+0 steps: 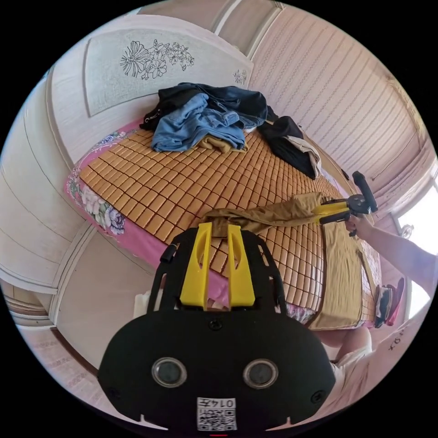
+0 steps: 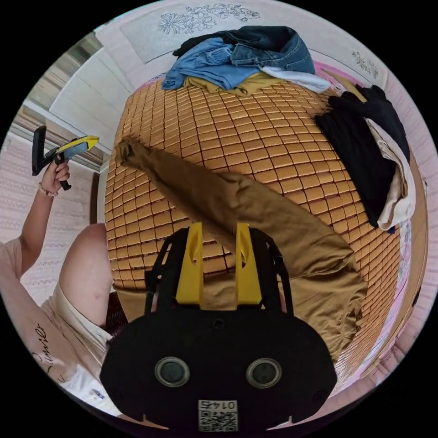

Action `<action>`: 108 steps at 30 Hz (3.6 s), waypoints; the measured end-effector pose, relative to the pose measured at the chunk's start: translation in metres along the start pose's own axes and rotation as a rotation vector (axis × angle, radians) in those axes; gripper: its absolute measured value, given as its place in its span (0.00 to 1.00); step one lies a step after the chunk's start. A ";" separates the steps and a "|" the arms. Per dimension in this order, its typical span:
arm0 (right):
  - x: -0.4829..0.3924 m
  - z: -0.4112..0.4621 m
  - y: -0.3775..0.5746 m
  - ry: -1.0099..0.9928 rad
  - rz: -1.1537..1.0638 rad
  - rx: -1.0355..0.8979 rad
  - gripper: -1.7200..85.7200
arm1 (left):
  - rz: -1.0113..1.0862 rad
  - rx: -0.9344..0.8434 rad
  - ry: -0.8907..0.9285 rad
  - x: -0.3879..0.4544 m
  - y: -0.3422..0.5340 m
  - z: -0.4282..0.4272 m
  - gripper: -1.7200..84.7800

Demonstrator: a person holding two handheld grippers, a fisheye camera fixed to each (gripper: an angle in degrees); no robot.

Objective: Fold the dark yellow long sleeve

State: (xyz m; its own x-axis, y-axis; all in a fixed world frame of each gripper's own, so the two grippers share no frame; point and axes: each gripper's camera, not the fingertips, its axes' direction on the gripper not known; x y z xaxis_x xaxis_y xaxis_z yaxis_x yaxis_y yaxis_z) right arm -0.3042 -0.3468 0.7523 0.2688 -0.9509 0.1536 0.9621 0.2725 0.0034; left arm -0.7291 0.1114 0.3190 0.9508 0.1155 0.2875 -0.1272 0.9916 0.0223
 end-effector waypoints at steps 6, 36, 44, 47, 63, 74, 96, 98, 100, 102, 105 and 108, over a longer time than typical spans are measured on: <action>-0.019 0.013 -0.008 0.142 -0.027 -0.097 0.08 | -0.117 -0.063 -0.028 -0.018 -0.024 0.039 0.11; -0.029 -0.027 0.041 0.049 -0.042 0.011 0.08 | -0.027 0.050 -0.093 -0.013 0.014 0.024 0.07; -0.014 -0.020 0.037 0.065 0.142 -0.012 0.09 | -0.063 -0.045 -0.159 -0.014 -0.038 0.087 0.06; -0.016 -0.019 0.041 0.039 0.126 -0.027 0.10 | -0.105 -0.034 -0.188 -0.022 -0.022 0.075 0.02; -0.010 -0.059 0.047 0.088 0.190 0.062 0.11 | -0.220 0.060 -0.105 -0.063 0.019 0.038 0.06; 0.011 -0.064 0.048 0.114 0.273 0.026 0.07 | -0.218 0.024 -0.028 -0.062 0.046 0.038 0.05; -0.016 -0.186 0.234 -0.050 0.496 0.473 0.01 | 0.034 0.095 -0.040 0.002 0.022 -0.030 0.06; -0.035 -0.193 0.322 0.000 0.600 0.421 0.02 | 0.133 0.089 0.062 0.042 0.028 -0.038 0.06; -0.053 -0.190 0.386 0.031 0.706 0.330 0.03 | 0.189 0.043 0.174 0.073 0.031 -0.034 0.07; -0.075 -0.183 0.442 0.054 0.803 0.219 0.04 | 0.251 -0.023 0.260 0.107 0.032 -0.024 0.07; -0.111 -0.169 0.508 0.074 0.927 0.065 0.06 | 0.414 -0.126 0.347 0.174 0.031 -0.001 0.07; -0.130 -0.161 0.548 0.016 1.042 0.030 0.09 | 0.563 -0.236 0.340 0.235 0.028 0.026 0.08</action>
State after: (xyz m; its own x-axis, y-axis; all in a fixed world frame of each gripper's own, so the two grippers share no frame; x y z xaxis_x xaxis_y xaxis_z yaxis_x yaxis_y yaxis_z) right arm 0.1954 -0.0970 0.5751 0.9664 -0.2438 0.0814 0.2512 0.9629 -0.0985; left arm -0.5168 0.1652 0.4125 0.7989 0.5889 -0.1225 -0.5983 0.7571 -0.2622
